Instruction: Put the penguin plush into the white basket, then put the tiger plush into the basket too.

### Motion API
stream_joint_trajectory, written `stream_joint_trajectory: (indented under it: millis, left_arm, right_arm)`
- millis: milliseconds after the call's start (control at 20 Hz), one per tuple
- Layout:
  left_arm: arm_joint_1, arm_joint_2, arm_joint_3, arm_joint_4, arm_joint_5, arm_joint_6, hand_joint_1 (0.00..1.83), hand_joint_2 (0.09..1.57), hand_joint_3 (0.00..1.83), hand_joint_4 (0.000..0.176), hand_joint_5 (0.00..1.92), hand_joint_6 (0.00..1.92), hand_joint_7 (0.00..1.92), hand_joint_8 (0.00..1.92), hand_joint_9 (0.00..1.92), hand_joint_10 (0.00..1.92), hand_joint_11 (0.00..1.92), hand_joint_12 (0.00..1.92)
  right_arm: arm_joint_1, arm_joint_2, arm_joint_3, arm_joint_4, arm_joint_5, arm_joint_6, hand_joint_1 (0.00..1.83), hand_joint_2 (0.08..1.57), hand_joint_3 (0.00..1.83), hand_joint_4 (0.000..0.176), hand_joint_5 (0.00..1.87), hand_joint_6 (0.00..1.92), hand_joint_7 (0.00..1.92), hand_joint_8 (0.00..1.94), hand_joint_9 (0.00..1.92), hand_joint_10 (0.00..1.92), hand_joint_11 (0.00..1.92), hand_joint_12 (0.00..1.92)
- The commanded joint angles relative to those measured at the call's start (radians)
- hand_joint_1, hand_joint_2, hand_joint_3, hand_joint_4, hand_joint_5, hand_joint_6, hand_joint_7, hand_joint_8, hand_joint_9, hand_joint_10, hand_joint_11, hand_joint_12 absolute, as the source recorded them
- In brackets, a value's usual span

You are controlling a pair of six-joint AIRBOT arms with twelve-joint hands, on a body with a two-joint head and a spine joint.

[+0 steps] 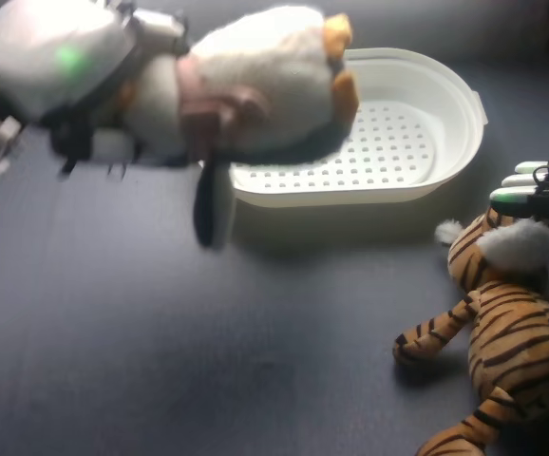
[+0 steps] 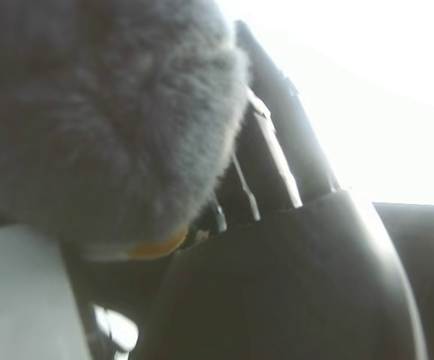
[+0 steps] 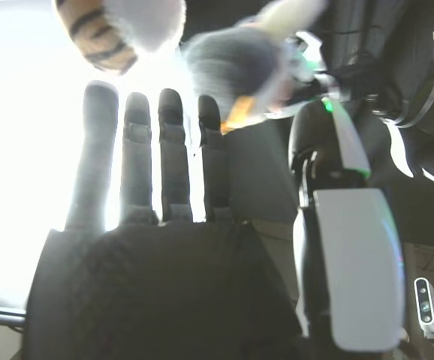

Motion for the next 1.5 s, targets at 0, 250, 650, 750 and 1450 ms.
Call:
stream_joint_trajectory:
  millis: [0, 250, 650, 750, 1450]
  left_arm:
    - [-0.025, -0.011, 0.028, -0.023, -0.049, 0.007, 1.39, 1.07, 0.0, 0.0, 0.96, 1.05, 1.07, 0.71, 1.08, 0.95, 0.98, 1.06]
    - [-0.032, -0.105, 0.185, -0.093, 0.084, -0.082, 1.19, 0.94, 0.0, 0.0, 0.64, 0.03, 0.56, 0.03, 0.55, 0.07, 0.25, 0.83]
    - [-0.02, -0.118, 0.195, -0.104, 0.078, -0.082, 1.05, 0.94, 0.0, 0.119, 0.4, 0.0, 0.29, 0.0, 0.31, 0.0, 0.09, 0.8]
    - [0.016, -0.084, 0.143, -0.088, 0.008, -0.09, 0.87, 0.93, 0.0, 0.15, 0.24, 0.0, 0.22, 0.0, 0.26, 0.0, 0.01, 0.93]
    - [0.353, 0.198, -0.192, -0.004, -0.399, -0.177, 0.9, 0.77, 0.0, 0.176, 0.0, 0.0, 0.0, 0.0, 0.0, 0.0, 0.0, 0.0]
  right_arm:
    - [0.009, -0.001, 0.007, 0.029, 0.122, 0.01, 0.55, 1.22, 0.0, 0.03, 0.38, 0.0, 0.36, 0.0, 0.3, 0.0, 0.27, 0.1]
    - [0.024, -0.008, 0.018, -0.011, 0.105, 0.02, 0.65, 1.22, 0.0, 0.018, 0.43, 0.01, 0.36, 0.0, 0.26, 0.0, 0.25, 0.05]
    - [0.125, 0.004, -0.023, -0.208, 0.082, 0.006, 0.84, 1.21, 0.0, 0.096, 0.52, 0.0, 0.54, 0.0, 0.38, 0.01, 0.33, 0.08]
    - [0.132, 0.023, -0.036, -0.249, 0.074, 0.01, 0.97, 1.15, 0.0, 0.11, 0.51, 0.0, 0.46, 0.0, 0.32, 0.0, 0.29, 0.06]
    - [0.194, 0.042, 0.002, -0.451, -0.311, 0.072, 1.4, 1.15, 0.0, 0.096, 0.47, 0.02, 0.38, 0.02, 0.46, 0.01, 0.42, 0.28]
